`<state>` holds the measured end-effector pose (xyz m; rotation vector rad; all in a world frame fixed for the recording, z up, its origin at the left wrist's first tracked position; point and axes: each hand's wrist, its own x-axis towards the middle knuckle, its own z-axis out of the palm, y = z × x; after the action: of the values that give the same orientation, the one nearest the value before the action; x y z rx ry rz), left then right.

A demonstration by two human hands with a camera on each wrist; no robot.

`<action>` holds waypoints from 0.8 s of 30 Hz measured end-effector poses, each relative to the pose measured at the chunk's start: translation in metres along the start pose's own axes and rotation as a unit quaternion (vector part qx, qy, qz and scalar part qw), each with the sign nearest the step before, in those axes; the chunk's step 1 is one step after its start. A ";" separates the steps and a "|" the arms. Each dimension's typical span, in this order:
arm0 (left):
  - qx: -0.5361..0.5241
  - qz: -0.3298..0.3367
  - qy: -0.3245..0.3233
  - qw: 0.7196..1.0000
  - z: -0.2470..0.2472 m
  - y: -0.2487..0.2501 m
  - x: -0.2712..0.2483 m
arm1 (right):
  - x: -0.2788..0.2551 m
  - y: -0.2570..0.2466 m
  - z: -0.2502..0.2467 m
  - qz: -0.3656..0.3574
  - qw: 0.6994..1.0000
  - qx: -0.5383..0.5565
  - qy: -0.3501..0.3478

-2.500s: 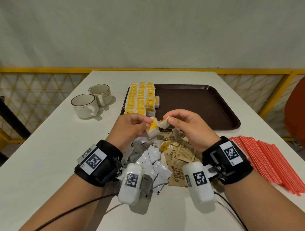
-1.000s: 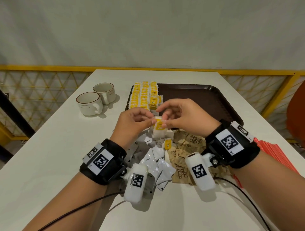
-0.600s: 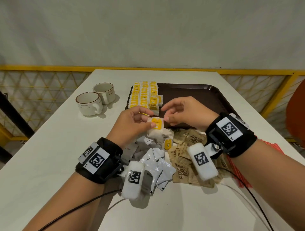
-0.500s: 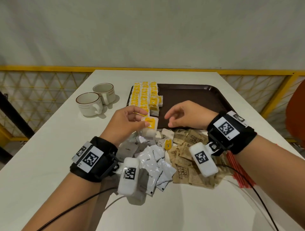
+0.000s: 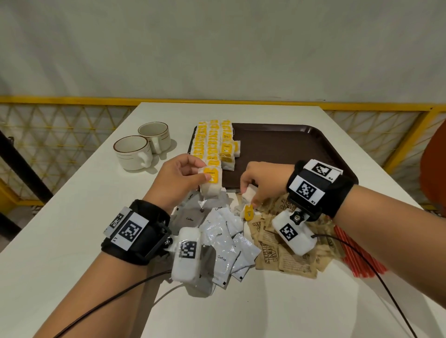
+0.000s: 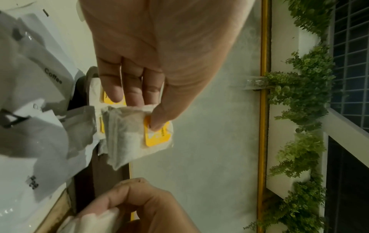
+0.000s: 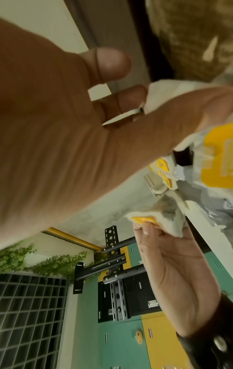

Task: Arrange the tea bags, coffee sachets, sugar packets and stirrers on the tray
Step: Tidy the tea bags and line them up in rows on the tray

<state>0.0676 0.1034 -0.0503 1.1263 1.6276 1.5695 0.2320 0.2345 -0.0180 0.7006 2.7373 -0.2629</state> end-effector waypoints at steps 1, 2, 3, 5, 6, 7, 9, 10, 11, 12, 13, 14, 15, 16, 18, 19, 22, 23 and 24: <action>-0.001 0.000 0.002 1.000 0.000 0.000 0.000 | -0.001 0.001 -0.001 -0.001 1.000 0.007 0.007; -0.002 -0.001 0.006 1.000 0.000 0.000 0.000 | -0.003 0.002 -0.002 -0.001 1.000 0.016 0.016; -0.002 -0.002 0.011 1.000 -0.001 -0.001 0.001 | -0.004 0.003 -0.002 0.000 0.999 0.025 0.026; -0.003 -0.002 0.022 1.000 -0.002 -0.002 0.002 | -0.008 0.006 -0.003 0.001 0.998 0.050 0.047; -0.003 -0.004 0.027 1.000 -0.002 -0.003 0.003 | -0.010 0.007 -0.003 0.003 0.996 0.074 0.053; -0.003 -0.005 0.031 1.000 -0.002 -0.003 0.003 | -0.012 0.008 -0.003 0.007 0.993 0.109 0.054; -0.003 -0.007 0.039 0.999 -0.002 -0.004 0.003 | -0.017 0.009 -0.004 0.001 0.983 0.176 0.055; -0.003 -0.008 0.041 0.999 -0.003 -0.004 0.004 | -0.020 0.010 -0.005 -0.010 0.980 0.189 0.056; -0.004 -0.008 0.044 0.999 -0.003 -0.004 0.004 | -0.022 0.011 -0.007 -0.022 0.979 0.197 0.056; -0.006 -0.008 0.045 0.999 -0.003 -0.004 0.004 | -0.025 0.012 -0.010 -0.032 0.976 0.209 0.054; -0.008 -0.008 0.046 0.999 -0.003 -0.004 0.004 | -0.027 0.013 -0.012 -0.037 0.974 0.220 0.047; -0.010 -0.008 0.047 0.999 -0.003 -0.004 0.004 | -0.030 0.015 -0.014 -0.040 0.972 0.230 0.040; -0.012 -0.007 0.048 0.999 -0.003 -0.005 0.004 | -0.032 0.017 -0.015 -0.041 0.971 0.233 0.035; -0.015 -0.004 0.049 0.999 -0.003 -0.005 0.004 | -0.033 0.018 -0.016 -0.044 0.970 0.234 0.041; -0.025 0.002 0.052 0.998 -0.001 -0.005 0.004 | -0.033 0.016 -0.017 -0.058 0.966 0.237 0.088; -0.028 0.005 0.054 0.998 0.001 -0.005 0.003 | -0.033 0.014 -0.016 -0.066 0.961 0.242 0.117; -0.032 0.015 0.050 0.998 0.007 -0.003 0.000 | -0.030 0.000 -0.014 -0.093 0.946 0.274 0.144; -0.037 0.018 0.043 0.998 0.010 -0.002 -0.001 | -0.029 -0.005 -0.012 -0.102 0.939 0.302 0.132; -0.042 0.021 0.036 0.998 0.012 -0.002 -0.003 | -0.028 -0.010 -0.011 -0.109 0.930 0.326 0.127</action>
<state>0.0791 0.1068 -0.0535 1.0766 1.5770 1.7066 0.2477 0.2165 0.0022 0.6069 2.9716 -1.2549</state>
